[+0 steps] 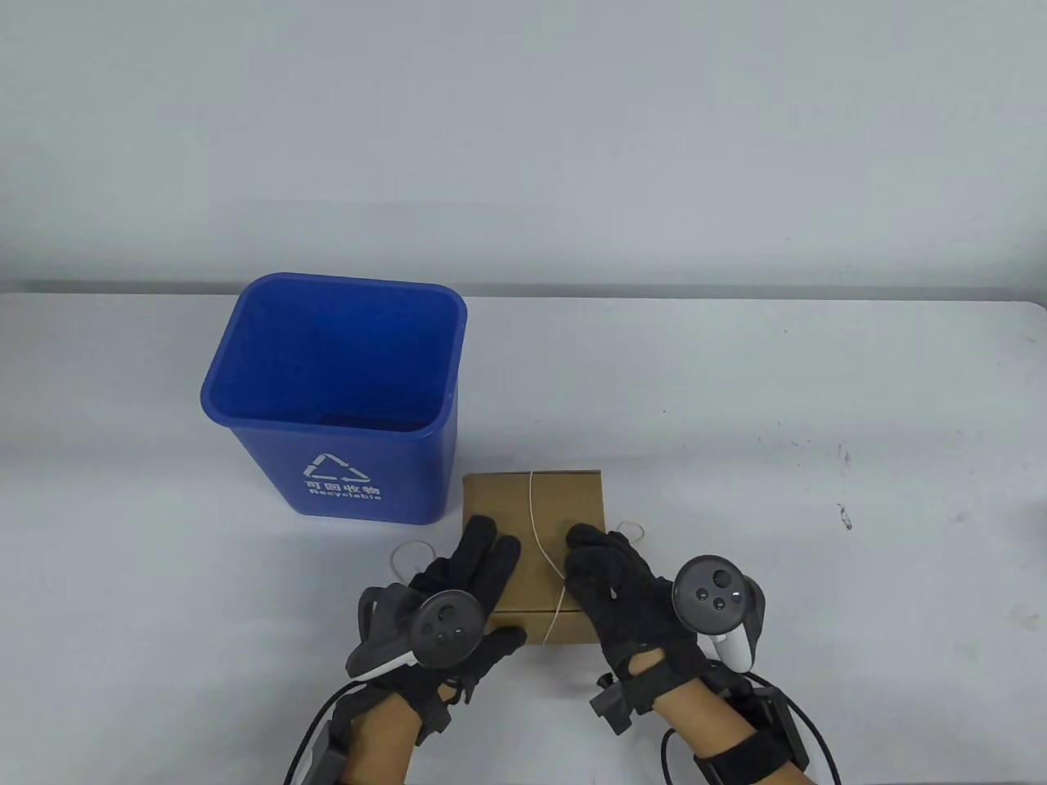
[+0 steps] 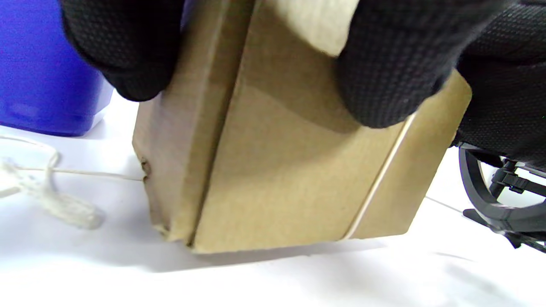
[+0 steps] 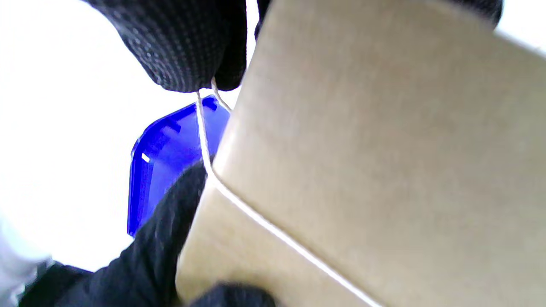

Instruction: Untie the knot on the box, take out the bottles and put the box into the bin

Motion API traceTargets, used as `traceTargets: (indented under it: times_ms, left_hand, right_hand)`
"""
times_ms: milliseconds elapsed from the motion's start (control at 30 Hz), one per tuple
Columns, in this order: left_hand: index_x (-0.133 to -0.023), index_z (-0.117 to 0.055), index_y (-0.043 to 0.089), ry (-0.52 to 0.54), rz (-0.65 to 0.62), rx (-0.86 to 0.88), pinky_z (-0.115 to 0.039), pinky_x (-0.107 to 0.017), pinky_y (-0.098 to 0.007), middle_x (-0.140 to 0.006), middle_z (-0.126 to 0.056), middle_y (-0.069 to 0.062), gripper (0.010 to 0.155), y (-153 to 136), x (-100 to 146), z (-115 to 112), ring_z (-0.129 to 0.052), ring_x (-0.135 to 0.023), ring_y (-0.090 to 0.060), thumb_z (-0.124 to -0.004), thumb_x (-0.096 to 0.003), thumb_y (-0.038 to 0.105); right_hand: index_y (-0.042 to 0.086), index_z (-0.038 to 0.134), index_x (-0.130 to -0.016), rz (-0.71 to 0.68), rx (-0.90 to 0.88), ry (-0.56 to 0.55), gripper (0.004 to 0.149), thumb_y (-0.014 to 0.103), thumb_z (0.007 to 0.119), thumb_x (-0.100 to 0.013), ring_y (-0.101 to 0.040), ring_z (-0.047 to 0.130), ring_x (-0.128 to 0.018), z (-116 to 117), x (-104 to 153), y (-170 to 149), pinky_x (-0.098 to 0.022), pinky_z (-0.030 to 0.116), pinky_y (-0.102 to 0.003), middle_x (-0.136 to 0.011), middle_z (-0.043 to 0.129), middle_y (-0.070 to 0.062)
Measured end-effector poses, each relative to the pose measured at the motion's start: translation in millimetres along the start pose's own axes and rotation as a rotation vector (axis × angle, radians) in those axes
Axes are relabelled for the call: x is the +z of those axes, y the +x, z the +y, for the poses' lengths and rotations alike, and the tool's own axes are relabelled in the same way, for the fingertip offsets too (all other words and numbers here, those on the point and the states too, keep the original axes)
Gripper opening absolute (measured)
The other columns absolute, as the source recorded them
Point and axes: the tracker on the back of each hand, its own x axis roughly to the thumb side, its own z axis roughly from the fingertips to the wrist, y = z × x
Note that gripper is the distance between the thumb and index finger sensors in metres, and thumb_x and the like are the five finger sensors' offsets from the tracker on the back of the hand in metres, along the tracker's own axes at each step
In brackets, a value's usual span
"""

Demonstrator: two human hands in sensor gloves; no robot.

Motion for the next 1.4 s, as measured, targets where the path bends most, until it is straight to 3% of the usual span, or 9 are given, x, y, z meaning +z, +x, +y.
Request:
traceTargets:
  times_ms: [333, 700, 900, 1067, 1200, 1400]
  left_hand:
    - [-0.114, -0.022, 0.025, -0.008, 0.009, 0.030, -0.070, -0.064, -0.062, -0.118, -0.015, -0.016, 0.098, -3, 0, -1, -0.076, -0.084, -0.063, -0.084, -0.0450, 0.055]
    - [-0.114, -0.016, 0.029, -0.057, 0.063, -0.034, -0.064, -0.066, -0.066, -0.118, -0.007, -0.011, 0.097, -7, -2, -4, -0.070, -0.090, -0.064, -0.079, -0.0461, 0.058]
    - [-0.113, -0.014, 0.030, -0.062, 0.063, -0.007, -0.062, -0.068, -0.067, -0.117, -0.004, -0.009, 0.097, -12, -2, -6, -0.068, -0.092, -0.063, -0.078, -0.0464, 0.059]
    - [-0.113, -0.014, 0.031, -0.064, 0.051, 0.017, -0.061, -0.068, -0.068, -0.117, -0.004, -0.007, 0.097, -15, -2, -6, -0.067, -0.093, -0.063, -0.079, -0.0462, 0.058]
    - [-0.113, -0.014, 0.032, -0.065, 0.051, 0.031, -0.061, -0.068, -0.068, -0.117, -0.004, -0.007, 0.097, -16, -2, -6, -0.066, -0.093, -0.063, -0.079, -0.0461, 0.059]
    - [-0.113, -0.014, 0.032, -0.066, 0.051, 0.042, -0.060, -0.069, -0.068, -0.117, -0.004, -0.007, 0.097, -17, -2, -6, -0.065, -0.093, -0.063, -0.079, -0.0462, 0.058]
  right_hand:
    - [0.022, 0.072, -0.082, 0.112, -0.296, -0.083, 0.034, 0.034, 0.069, -0.050, -0.049, 0.085, -0.079, -31, -12, -35, -0.050, 0.086, -0.048, -0.093, 0.076, -0.003]
    - [0.020, 0.071, -0.082, 0.187, -0.497, -0.050, 0.035, 0.032, 0.068, -0.050, -0.028, 0.101, -0.064, -35, -20, -63, -0.039, 0.095, -0.035, -0.090, 0.077, -0.007]
    - [0.019, 0.072, -0.082, 0.167, -0.540, -0.111, 0.034, 0.032, 0.069, -0.050, -0.023, 0.105, -0.057, -50, -21, -63, -0.037, 0.094, -0.034, -0.088, 0.078, -0.008]
    - [0.019, 0.072, -0.082, 0.154, -0.592, -0.239, 0.034, 0.031, 0.068, -0.050, -0.023, 0.102, -0.058, -77, -18, -70, -0.039, 0.090, -0.035, -0.087, 0.077, -0.009]
    - [0.019, 0.071, -0.082, 0.195, -0.548, -0.342, 0.034, 0.031, 0.068, -0.050, -0.024, 0.099, -0.059, -101, -14, -83, -0.040, 0.087, -0.036, -0.088, 0.076, -0.008]
    - [0.017, 0.069, -0.083, 0.300, -0.528, -0.424, 0.035, 0.030, 0.068, -0.051, -0.027, 0.095, -0.061, -118, -8, -101, -0.041, 0.083, -0.039, -0.090, 0.072, -0.011]
